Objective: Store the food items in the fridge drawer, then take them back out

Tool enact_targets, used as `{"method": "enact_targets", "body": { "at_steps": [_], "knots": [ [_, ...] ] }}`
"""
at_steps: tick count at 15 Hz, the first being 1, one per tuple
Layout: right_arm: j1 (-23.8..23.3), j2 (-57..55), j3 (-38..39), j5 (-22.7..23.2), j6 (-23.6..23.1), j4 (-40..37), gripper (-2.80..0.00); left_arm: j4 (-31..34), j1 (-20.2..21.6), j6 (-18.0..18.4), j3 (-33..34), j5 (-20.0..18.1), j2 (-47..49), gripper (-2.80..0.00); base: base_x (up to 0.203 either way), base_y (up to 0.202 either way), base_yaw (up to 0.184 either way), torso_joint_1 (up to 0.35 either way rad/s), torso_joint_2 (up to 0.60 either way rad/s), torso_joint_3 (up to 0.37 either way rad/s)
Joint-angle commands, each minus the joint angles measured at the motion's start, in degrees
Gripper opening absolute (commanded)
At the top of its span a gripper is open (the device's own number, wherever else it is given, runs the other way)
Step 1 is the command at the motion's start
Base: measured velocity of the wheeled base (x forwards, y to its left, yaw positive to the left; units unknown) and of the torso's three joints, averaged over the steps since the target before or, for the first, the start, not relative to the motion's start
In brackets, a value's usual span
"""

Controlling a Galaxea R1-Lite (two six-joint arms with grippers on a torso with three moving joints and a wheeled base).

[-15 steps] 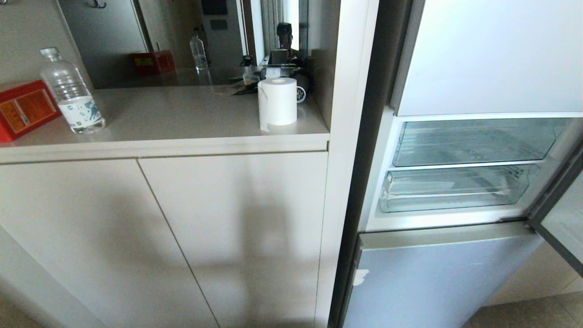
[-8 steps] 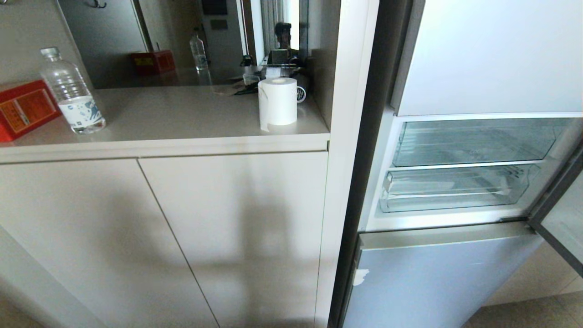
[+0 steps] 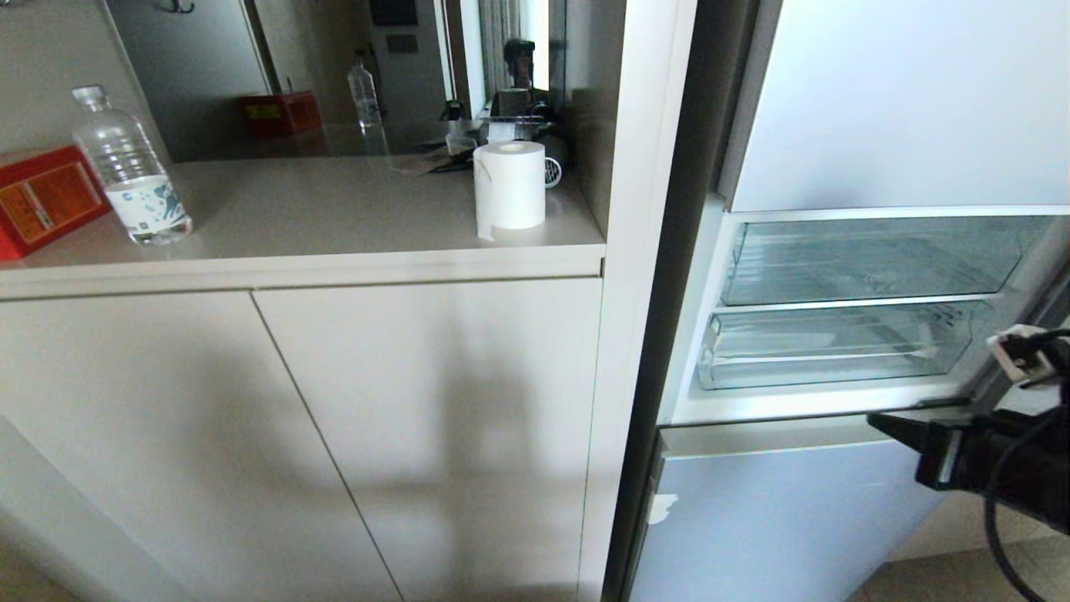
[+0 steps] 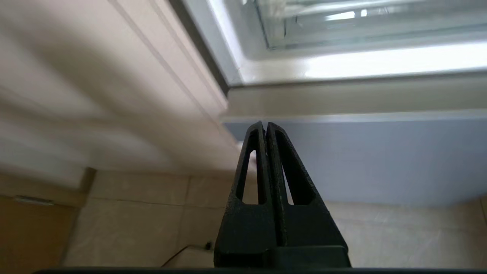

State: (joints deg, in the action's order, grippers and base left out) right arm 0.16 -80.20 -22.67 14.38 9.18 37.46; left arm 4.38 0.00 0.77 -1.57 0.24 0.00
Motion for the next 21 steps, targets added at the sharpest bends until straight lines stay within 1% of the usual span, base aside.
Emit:
{"method": "enact_targets", "body": {
  "at_steps": [1,3,4,5,7,9,11,13,14,16,18,21],
  "knots": [
    [0.1,-16.7,-1.6,0.2,-1.1,11.0,-2.8,0.0,0.0,0.0,0.0,0.0,0.0,-2.8,0.0,0.0,0.0,0.0,0.0,0.0],
    [0.1,-22.8,-3.7,0.2,-2.2,16.9,-2.8,0.0,0.0,0.0,0.0,0.0,0.0,-2.8,0.0,0.0,0.0,0.0,0.0,0.0],
    [0.1,-24.5,-4.6,0.2,-3.1,18.3,-1.54,0.0,0.0,0.0,0.0,0.0,0.0,-2.8,0.0,0.0,0.0,0.0,0.0,0.0],
    [0.2,-26.1,-6.0,0.2,-3.8,18.8,0.0,0.0,0.0,0.0,0.0,0.0,0.0,-2.8,0.0,0.0,0.0,0.0,0.0,0.0],
    [1.1,-29.4,-8.9,0.2,-4.0,19.0,0.0,0.0,0.0,0.0,0.0,0.0,0.0,-2.8,0.0,0.0,0.0,0.0,0.0,0.0],
    [2.3,-33.4,-10.6,0.2,-3.9,21.3,0.0,0.0,0.0,0.0,0.0,0.0,0.0,-2.8,0.0,0.0,0.0,0.0,0.0,0.0],
    [3.6,-38.5,-11.0,-0.5,-3.9,27.4,0.0,0.0,0.0,0.0,0.0,0.0,0.0,-2.8,0.0,0.0,0.0,0.0,0.0,0.0],
    [5.2,-42.5,-11.4,-3.7,-4.3,37.1,0.0,0.0,0.0,0.0,0.0,0.0,0.0,-2.8,0.0,0.0,0.0,0.0,0.0,0.0],
    [5.6,-43.3,-11.1,-5.1,-4.4,40.3,0.0,0.0,0.0,0.0,0.0,0.0,0.0,-2.8,0.0,0.0,0.0,0.0,0.0,0.0],
    [5.6,-43.5,-10.6,-5.9,-4.4,43.1,0.0,0.0,0.0,0.0,0.0,0.0,0.0,-2.8,0.0,0.0,0.0,0.0,0.0,0.0],
    [6.1,-44.1,-11.0,-7.6,-4.5,45.3,0.0,0.0,0.0,0.0,0.0,0.0,0.0,-2.8,0.0,0.0,0.0,0.0,0.0,0.0],
    [7.4,-46.9,-14.4,-10.2,-4.7,46.2,0.0,0.0,0.0,0.0,0.0,0.0,0.0,-2.8,0.0,0.0,0.0,0.0,0.0,0.0]
  ]
}}
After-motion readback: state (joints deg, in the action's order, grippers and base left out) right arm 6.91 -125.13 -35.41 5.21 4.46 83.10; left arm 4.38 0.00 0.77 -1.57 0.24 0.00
